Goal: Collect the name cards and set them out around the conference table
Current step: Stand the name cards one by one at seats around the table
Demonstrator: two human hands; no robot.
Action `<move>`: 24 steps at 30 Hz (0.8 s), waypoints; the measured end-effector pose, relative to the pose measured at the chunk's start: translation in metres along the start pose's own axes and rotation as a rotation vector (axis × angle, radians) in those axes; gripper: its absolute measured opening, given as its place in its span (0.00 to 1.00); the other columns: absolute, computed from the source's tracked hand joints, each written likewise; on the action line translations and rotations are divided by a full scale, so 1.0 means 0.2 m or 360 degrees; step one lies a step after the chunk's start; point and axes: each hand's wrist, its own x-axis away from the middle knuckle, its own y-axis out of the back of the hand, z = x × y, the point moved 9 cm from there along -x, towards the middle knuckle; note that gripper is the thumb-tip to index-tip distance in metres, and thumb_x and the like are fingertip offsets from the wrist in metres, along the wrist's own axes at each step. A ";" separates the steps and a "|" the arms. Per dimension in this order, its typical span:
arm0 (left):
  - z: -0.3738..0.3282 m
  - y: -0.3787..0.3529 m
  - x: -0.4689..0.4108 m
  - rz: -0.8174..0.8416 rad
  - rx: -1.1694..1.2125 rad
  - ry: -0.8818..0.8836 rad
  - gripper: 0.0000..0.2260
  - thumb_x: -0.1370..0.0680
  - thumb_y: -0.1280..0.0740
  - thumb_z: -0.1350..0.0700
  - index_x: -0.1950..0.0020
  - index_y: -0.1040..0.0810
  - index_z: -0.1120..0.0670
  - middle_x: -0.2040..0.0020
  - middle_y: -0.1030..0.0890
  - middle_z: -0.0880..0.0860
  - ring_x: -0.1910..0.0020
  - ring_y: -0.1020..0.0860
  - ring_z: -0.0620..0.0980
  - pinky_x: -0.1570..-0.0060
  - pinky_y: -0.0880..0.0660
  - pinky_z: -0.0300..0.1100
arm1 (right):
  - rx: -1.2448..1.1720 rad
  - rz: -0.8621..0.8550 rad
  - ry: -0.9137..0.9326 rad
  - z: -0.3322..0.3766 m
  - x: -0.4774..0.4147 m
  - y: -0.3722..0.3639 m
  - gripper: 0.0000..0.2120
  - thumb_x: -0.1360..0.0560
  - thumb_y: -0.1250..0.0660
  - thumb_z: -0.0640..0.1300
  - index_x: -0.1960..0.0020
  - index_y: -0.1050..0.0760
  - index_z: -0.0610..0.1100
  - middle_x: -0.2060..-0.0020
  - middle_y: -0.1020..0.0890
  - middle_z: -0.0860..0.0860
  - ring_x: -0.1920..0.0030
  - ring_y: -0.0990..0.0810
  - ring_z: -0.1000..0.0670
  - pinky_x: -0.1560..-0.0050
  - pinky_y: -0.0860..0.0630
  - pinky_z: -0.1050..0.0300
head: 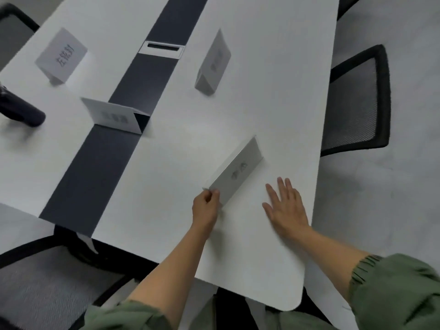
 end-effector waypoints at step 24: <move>0.62 0.52 1.26 -0.0969 0.0896 0.0232 0.11 0.16 0.44 0.56 0.50 0.22 0.50 0.48 0.17 0.56 0.48 0.19 0.58 0.47 0.21 0.56 | 0.0166 0.0073 0.0694 0.31 0.09 0.05 0.20 0.21 0.45 0.50 0.30 0.34 0.45 0.33 0.30 0.41 0.33 0.33 0.39 0.36 0.33 0.43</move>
